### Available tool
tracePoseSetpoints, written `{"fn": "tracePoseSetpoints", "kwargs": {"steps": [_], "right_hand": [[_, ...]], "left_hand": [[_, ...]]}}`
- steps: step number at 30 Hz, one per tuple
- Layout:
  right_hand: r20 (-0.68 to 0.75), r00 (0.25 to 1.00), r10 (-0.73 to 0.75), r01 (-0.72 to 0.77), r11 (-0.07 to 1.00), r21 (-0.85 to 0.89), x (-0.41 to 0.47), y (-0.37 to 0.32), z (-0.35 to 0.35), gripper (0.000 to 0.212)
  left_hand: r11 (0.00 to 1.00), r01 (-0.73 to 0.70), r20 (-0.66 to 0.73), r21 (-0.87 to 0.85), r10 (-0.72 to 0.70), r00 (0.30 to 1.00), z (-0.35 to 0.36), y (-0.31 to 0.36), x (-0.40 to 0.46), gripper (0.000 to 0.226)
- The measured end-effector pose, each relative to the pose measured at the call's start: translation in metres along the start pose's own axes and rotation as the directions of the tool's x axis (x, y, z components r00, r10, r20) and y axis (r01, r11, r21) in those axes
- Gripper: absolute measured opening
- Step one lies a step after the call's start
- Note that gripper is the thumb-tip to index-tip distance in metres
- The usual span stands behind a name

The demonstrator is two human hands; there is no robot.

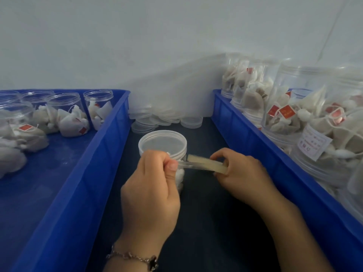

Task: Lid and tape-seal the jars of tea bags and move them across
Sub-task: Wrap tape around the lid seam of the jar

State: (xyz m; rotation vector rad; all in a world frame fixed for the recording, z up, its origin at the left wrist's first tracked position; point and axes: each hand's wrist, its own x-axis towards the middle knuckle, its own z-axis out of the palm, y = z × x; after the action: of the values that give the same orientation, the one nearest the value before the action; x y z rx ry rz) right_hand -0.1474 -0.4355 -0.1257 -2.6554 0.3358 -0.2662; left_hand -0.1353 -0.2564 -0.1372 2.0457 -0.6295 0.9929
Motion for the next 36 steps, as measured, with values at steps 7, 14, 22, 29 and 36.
{"fn": "tracePoseSetpoints", "kwargs": {"steps": [7,14,22,29,36], "right_hand": [[-0.586,0.777,-0.232,0.117,0.967,-0.228,-0.005,-0.007,0.018,0.024],[-0.704,0.644,-0.299,0.134,0.950,-0.281,0.005,-0.013,0.032,0.016],[-0.709,0.648,-0.279,0.117,0.956,-0.269,0.008,-0.012,0.037,0.013],[-0.681,0.687,-0.255,0.104,0.961,-0.255,0.012,-0.010,0.040,0.015],[-0.668,0.706,-0.235,0.128,0.970,-0.207,0.012,-0.011,0.042,0.019]], "left_hand": [[0.998,0.056,-0.208,0.034,-0.047,0.977,0.009,-0.018,-0.009,0.020],[0.983,0.178,-0.245,0.038,-0.164,0.956,0.017,-0.029,-0.013,0.018],[0.977,0.210,-0.226,0.033,-0.197,0.954,0.021,-0.032,-0.016,0.022],[0.976,0.215,-0.215,0.017,-0.206,0.954,0.023,-0.034,-0.017,0.025],[0.969,0.245,-0.199,-0.029,-0.246,0.949,0.026,-0.038,-0.017,0.016]]}}
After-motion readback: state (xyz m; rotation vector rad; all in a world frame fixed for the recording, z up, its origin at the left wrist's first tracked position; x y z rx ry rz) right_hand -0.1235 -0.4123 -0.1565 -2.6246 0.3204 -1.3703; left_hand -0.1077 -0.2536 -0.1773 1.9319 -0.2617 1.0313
